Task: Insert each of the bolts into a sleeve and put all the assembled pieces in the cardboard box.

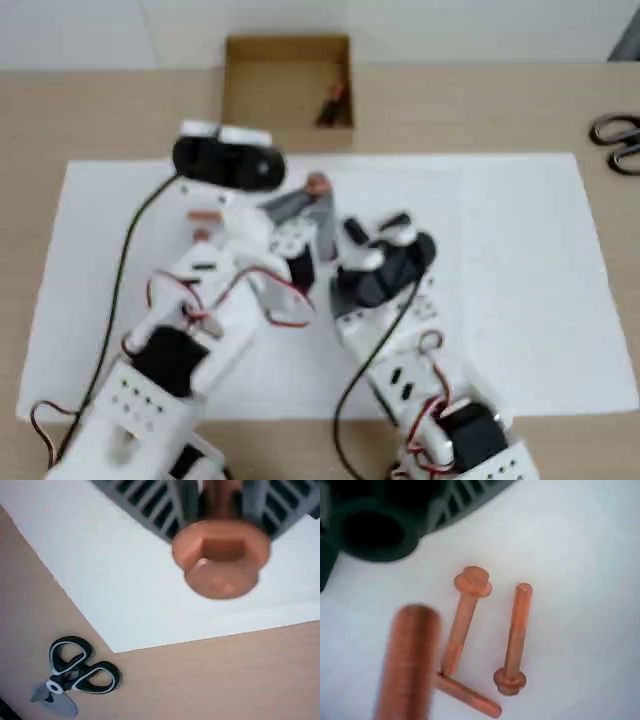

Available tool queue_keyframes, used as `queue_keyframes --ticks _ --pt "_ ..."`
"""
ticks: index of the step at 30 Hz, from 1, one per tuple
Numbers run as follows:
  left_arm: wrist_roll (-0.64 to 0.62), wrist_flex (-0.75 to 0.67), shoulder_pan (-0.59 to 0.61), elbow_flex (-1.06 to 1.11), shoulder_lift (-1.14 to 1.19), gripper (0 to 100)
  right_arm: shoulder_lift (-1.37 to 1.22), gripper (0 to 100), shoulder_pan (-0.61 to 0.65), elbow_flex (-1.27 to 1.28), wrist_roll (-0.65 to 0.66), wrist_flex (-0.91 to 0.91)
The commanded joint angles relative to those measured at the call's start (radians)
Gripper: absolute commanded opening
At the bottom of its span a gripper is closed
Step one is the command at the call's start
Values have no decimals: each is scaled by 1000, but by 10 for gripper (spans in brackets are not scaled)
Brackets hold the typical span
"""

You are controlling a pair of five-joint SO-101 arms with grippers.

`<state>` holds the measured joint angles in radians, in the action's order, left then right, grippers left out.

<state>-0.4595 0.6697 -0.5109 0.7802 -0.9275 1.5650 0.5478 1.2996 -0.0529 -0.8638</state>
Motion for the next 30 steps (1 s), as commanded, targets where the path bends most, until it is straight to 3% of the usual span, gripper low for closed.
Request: queue_keyframes --ticks 1,9,16,30 --pt "-2 -49 -11 7 -37 5 13 4 4 -8 -14 25" --pt "-2 -48 -28 13 -35 5 13 4 4 -8 -75 25" --pt "-2 -138 -28 107 -35 5 13 4 18 -8 -74 39" --pt "-5 -100 -71 105 -40 5 13 4 42 -8 -72 47"
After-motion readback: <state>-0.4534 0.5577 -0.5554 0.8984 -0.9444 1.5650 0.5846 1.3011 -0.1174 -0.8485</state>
